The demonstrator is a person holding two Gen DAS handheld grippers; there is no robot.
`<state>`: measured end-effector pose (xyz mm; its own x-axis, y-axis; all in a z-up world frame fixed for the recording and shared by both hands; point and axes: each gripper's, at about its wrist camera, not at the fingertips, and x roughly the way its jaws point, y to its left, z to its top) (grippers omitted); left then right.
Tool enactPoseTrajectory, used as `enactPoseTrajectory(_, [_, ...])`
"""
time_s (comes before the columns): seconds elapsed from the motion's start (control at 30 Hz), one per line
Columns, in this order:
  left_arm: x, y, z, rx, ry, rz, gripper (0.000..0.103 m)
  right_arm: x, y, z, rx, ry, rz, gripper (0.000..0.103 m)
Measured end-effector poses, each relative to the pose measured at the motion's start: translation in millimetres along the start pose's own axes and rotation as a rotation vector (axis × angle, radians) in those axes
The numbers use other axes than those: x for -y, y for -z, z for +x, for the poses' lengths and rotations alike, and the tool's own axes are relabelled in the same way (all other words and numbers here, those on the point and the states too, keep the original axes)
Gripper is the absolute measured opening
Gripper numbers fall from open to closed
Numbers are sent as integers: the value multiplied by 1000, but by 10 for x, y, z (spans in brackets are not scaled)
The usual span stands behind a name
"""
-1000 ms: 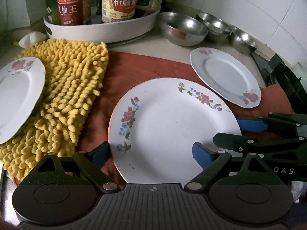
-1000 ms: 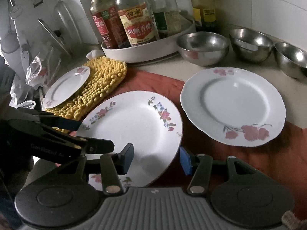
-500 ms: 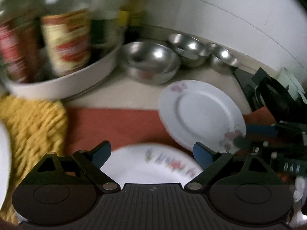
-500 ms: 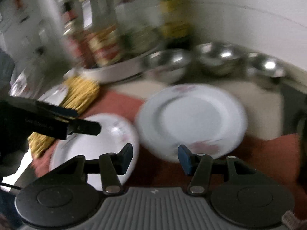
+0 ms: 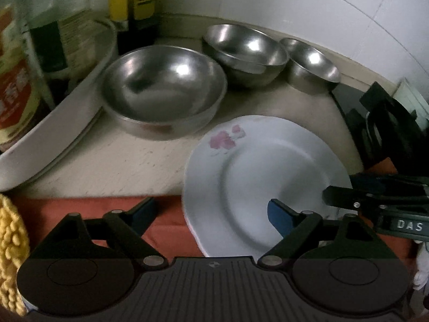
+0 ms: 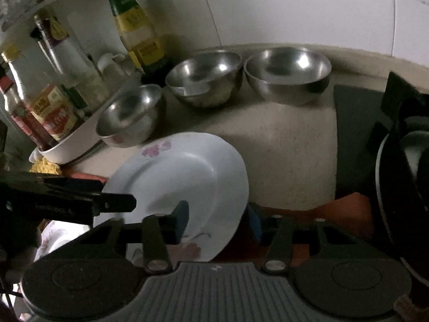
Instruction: Organize plates and bowls
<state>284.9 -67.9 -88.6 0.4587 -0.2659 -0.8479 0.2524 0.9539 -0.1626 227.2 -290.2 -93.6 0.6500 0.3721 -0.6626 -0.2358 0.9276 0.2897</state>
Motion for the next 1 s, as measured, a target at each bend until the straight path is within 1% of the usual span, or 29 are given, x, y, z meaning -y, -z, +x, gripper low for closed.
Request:
enactPoseTrajectory(0.1, [80, -15, 48, 3, 7, 38, 96, 12, -5, 52, -16, -4, 13, 36])
enactPoseTrajectory(0.17, [157, -13, 75, 7, 17, 74, 96, -12, -5, 60, -18, 6, 12, 36])
enactPoseTrajectory(0.2, [203, -22, 94, 7, 21, 85, 98, -21, -14, 75, -18, 7, 6, 36])
enactPoseTrajectory(0.27, [262, -31, 128, 0, 4, 94, 101, -6, -17, 90, -13, 0, 6, 35])
enactPoseTrajectory(0.33, [269, -36, 131, -3, -8, 83, 100, 18, -40, 110, -7, -8, 14, 36])
enactPoseTrajectory(0.47, [247, -44, 75, 0, 2, 37, 98, -1, -42, 113, -8, 0, 16, 35])
enactPoseTrajectory(0.6, [335, -7, -2, 25, -10, 52, 98, -24, -5, 50, -8, 4, 8, 35])
enactPoseTrajectory(0.77, [459, 31, -95, 46, -4, 68, 98, -15, 38, -62, 3, 16, 4, 35])
enactPoseTrajectory(1.0, [482, 82, -263, 78, -18, 61, 98, -19, 60, -239, 35, 9, 0, 35])
